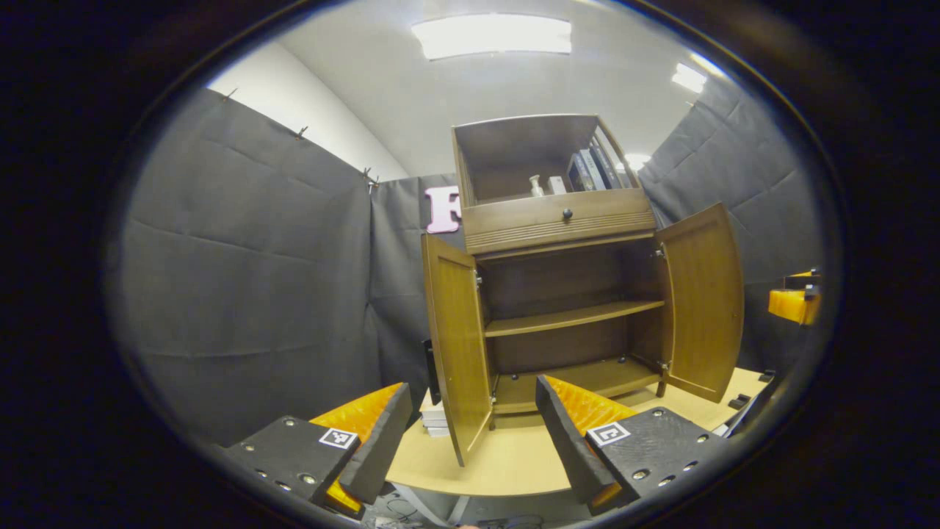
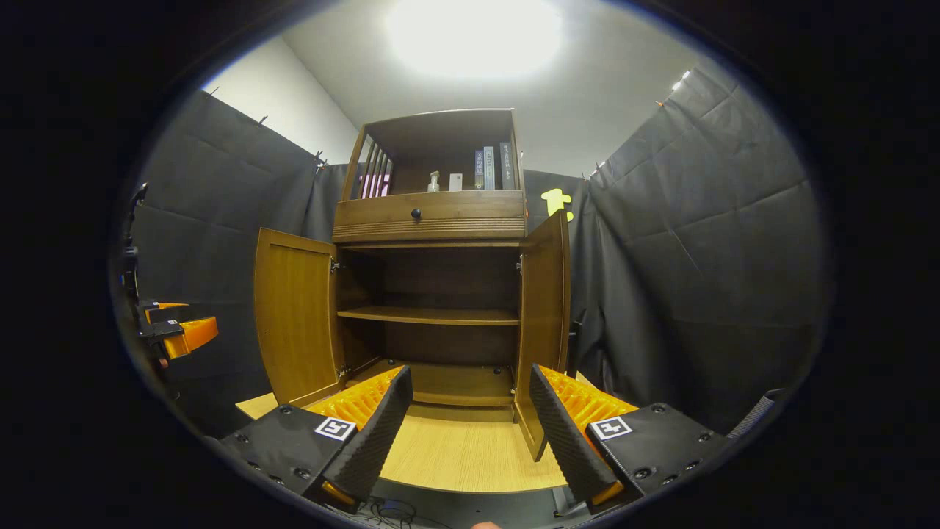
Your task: Open the right door of the double-door shoe cabinet with the right hand, and open the left door with the left hand.
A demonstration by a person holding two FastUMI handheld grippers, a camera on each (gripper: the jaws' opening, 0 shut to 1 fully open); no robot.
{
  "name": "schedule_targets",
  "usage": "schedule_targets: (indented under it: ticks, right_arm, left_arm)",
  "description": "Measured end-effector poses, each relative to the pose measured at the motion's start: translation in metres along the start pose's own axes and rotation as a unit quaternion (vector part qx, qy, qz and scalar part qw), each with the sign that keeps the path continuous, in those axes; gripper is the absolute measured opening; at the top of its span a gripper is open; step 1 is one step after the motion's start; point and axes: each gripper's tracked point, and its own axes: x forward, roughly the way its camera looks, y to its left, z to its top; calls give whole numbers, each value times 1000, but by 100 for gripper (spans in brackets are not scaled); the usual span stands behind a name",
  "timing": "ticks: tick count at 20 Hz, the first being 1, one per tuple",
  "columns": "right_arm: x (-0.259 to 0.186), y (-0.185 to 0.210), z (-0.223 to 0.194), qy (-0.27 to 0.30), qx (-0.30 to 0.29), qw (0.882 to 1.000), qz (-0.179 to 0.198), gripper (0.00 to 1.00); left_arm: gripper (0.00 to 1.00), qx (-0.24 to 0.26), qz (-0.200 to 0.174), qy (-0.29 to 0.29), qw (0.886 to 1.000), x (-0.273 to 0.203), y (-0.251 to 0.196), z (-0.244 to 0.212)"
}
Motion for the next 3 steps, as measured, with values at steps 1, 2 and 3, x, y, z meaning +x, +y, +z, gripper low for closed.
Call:
schedule_targets:
  ticks: [1,2,3]
  right_arm:
    - [0,1,0,0,0,1000,0,96]
    - [1,1,1,0,0,1000,-1,100]
    - [1,0,0,-1,-1,1000,-1,100]
  left_arm:
    - [100,0,0,-1,1000,0,1,0]
    - [100,0,0,-1,1000,1,1,0]
    - [100,0,0,-1,1000,1,1,0]
